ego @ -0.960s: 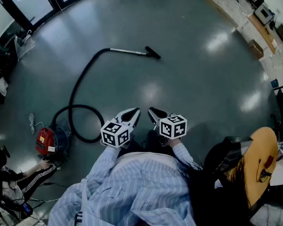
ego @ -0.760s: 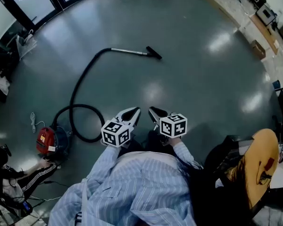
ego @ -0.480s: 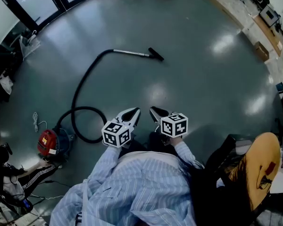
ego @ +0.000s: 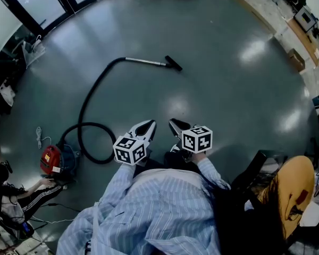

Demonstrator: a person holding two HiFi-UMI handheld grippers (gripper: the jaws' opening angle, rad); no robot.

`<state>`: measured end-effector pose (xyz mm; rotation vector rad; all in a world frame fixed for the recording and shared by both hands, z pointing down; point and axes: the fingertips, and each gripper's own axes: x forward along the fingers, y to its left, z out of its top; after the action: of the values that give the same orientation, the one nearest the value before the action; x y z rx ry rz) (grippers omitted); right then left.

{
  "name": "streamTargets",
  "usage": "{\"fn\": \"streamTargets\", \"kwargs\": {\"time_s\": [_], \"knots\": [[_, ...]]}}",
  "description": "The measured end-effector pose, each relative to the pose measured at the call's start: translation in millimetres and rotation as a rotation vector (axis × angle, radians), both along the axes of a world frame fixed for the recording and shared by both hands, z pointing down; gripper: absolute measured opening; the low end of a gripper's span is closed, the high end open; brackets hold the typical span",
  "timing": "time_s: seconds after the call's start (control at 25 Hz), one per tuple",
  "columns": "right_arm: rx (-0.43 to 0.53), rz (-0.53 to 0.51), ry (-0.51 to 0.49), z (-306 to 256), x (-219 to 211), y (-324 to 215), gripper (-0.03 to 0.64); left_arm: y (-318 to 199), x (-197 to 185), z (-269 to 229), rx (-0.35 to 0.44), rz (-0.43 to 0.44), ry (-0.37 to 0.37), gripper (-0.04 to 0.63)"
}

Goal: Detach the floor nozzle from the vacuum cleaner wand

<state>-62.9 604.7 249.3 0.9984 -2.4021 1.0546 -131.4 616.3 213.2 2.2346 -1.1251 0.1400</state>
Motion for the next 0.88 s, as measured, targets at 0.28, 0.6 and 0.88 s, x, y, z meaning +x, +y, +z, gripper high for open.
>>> {"fn": "streamTargets", "kwargs": {"time_s": [0.28,0.6,0.88], "knots": [[-0.006,-0.036,0.006,4.3,36.4,-21.2,0.04,-24.8,34.1,1.1,0.013,-0.035,0.001,0.008],[-0.035,-0.052,-0.003,16.5,60.2,-37.7,0.041,-44.1,54.1,4.2,0.009,-0.066,-0.012,0.007],[-0.088,-0.027,-0.013,28.4,65.2,-60.6,0.041,-74.2,49.0,8.8,-0.017,-0.079,-0.018,0.008]]}}
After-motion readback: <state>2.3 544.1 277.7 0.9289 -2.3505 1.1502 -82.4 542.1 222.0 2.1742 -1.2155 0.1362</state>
